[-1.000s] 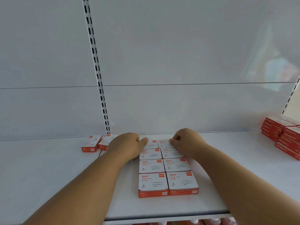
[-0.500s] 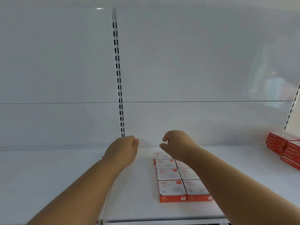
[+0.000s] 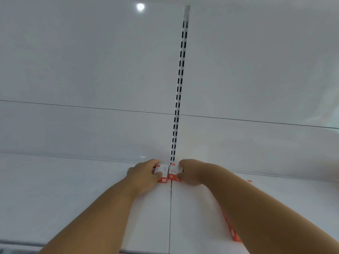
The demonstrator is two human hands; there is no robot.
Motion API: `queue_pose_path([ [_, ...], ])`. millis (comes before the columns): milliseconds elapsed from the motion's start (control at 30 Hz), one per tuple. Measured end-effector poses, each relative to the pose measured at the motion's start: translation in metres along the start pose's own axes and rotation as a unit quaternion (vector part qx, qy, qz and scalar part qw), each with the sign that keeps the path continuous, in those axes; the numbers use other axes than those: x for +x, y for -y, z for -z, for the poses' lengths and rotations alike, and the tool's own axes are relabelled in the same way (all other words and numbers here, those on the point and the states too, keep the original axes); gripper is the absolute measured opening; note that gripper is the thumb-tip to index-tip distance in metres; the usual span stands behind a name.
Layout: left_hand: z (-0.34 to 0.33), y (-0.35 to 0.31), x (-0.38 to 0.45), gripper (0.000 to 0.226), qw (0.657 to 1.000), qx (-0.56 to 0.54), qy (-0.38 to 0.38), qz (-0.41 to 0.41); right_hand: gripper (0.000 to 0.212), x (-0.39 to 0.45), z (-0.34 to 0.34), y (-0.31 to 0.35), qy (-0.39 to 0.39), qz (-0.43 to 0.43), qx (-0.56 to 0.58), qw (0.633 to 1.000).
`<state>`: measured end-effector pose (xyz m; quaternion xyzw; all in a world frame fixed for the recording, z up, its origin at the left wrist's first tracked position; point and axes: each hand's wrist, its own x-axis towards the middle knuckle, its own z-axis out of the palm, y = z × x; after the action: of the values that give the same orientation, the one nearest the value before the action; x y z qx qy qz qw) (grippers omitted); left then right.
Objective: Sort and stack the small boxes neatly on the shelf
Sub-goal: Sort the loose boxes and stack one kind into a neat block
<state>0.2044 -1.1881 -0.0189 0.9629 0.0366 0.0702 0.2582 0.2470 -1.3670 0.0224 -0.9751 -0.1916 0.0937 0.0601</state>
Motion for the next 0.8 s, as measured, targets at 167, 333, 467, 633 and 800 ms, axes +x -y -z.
queue_pose_path([
  [167,0.001,0.014,-0.003,0.077,0.994,-0.08,0.026,-0.065,0.072,0.004,0.003,-0.006,-0.013,-0.01,0.087,0.996],
  [333,0.004,0.005,-0.01,0.063,0.975,-0.18,-0.031,-0.126,0.062,-0.004,-0.003,-0.011,-0.079,-0.015,0.142,0.987],
  [467,0.012,-0.002,-0.02,0.067,0.957,-0.24,-0.056,-0.151,0.052,-0.021,-0.002,-0.021,-0.161,0.002,0.315,0.935],
  [633,0.012,-0.019,-0.036,0.075,0.926,-0.352,-0.034,-0.133,0.047,-0.06,0.013,-0.041,-0.208,0.027,0.51,0.834],
  [800,0.01,-0.061,-0.048,0.062,0.868,-0.486,0.076,-0.07,0.035,-0.096,0.021,-0.07,-0.171,0.035,0.675,0.717],
])
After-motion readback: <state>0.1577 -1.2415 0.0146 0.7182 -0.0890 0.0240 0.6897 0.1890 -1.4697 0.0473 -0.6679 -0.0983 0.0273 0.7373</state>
